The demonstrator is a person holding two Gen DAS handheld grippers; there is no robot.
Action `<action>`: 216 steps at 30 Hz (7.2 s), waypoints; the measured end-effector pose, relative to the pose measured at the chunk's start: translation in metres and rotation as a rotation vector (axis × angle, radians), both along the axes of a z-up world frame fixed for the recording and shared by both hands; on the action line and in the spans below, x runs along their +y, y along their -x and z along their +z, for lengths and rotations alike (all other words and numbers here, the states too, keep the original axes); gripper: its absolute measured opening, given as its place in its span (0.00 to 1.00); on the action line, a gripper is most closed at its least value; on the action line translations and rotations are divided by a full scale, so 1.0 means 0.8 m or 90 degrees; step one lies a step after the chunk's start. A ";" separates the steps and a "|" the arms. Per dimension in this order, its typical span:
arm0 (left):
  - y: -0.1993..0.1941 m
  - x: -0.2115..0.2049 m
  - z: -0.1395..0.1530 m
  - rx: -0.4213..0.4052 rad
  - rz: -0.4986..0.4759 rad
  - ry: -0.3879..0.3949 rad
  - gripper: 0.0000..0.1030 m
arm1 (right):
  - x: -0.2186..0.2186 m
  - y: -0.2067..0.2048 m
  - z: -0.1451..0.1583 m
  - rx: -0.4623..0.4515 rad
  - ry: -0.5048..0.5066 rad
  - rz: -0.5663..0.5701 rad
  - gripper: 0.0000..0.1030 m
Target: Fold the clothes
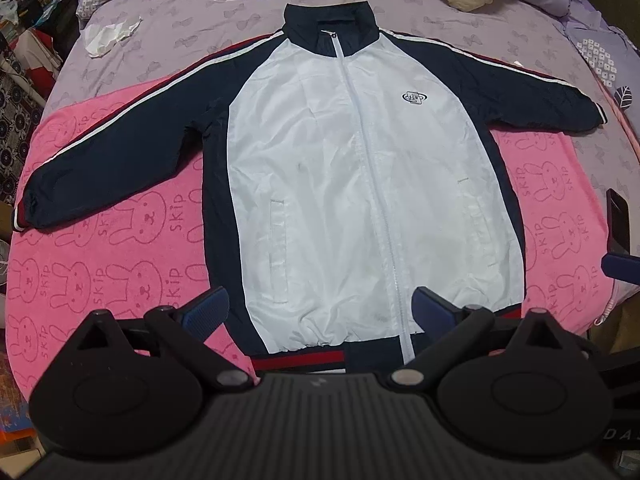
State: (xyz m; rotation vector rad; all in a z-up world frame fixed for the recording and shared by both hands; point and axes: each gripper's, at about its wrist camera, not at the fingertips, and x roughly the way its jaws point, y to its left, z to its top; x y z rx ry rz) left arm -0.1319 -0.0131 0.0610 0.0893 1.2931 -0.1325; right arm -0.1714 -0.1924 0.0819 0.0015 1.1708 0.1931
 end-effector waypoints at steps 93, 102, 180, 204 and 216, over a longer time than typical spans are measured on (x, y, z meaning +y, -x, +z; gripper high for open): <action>-0.220 0.127 -0.254 0.005 0.221 -0.122 1.00 | 0.152 -0.332 -0.249 -0.279 0.139 0.228 0.84; -0.225 0.147 -0.263 0.013 0.214 -0.057 1.00 | 0.160 -0.404 -0.259 -0.184 0.074 0.106 0.24; -0.100 0.530 -0.228 -0.243 0.952 0.092 0.99 | 0.089 -0.265 -0.293 -0.064 0.062 -0.015 0.98; -0.261 0.240 -0.074 -0.472 0.222 0.015 0.23 | 0.037 -0.251 -0.274 -0.065 0.022 -0.123 0.93; -0.229 0.031 -0.158 -0.250 0.025 0.068 0.78 | -0.089 -0.266 -0.256 -0.107 -0.114 -0.315 0.93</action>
